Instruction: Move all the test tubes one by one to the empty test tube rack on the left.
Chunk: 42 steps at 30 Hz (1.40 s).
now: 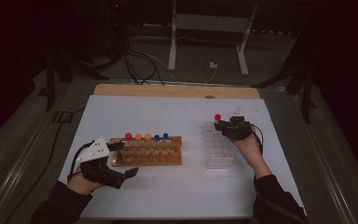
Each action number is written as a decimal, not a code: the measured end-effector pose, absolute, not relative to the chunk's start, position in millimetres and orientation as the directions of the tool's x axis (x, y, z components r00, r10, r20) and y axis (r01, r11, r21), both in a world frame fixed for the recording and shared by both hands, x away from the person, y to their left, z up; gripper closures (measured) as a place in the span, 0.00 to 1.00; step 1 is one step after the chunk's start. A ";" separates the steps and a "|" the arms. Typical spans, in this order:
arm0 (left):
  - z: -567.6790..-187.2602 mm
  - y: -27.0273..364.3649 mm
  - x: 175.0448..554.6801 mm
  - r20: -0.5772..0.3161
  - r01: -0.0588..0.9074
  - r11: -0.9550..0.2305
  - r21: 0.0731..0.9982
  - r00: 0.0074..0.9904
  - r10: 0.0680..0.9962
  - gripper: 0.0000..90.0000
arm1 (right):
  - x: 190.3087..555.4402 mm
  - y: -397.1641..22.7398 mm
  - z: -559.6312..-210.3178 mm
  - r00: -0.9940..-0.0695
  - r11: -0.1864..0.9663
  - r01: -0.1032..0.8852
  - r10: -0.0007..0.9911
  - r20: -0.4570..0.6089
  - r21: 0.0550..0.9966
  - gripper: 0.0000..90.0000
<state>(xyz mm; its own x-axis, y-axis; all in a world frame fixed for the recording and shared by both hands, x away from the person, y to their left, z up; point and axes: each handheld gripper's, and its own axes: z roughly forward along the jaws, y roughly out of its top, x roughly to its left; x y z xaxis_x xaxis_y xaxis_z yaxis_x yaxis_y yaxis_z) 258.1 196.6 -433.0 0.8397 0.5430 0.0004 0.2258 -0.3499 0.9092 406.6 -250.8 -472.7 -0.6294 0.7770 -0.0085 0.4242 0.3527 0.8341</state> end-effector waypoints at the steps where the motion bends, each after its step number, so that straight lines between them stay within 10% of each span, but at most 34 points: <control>1: -433.0 196.6 258.1 0.000 0.226 -0.351 0.909 0.841 0.542 0.02 | 406.8 -250.7 -472.8 -0.629 0.353 0.424 0.777 -0.009 0.834 0.82; 42: -432.4 195.8 258.1 -0.006 0.230 -0.349 0.909 0.842 0.539 0.02 | 381.8 -249.7 -410.1 -0.624 0.346 0.320 0.777 -0.078 0.882 0.83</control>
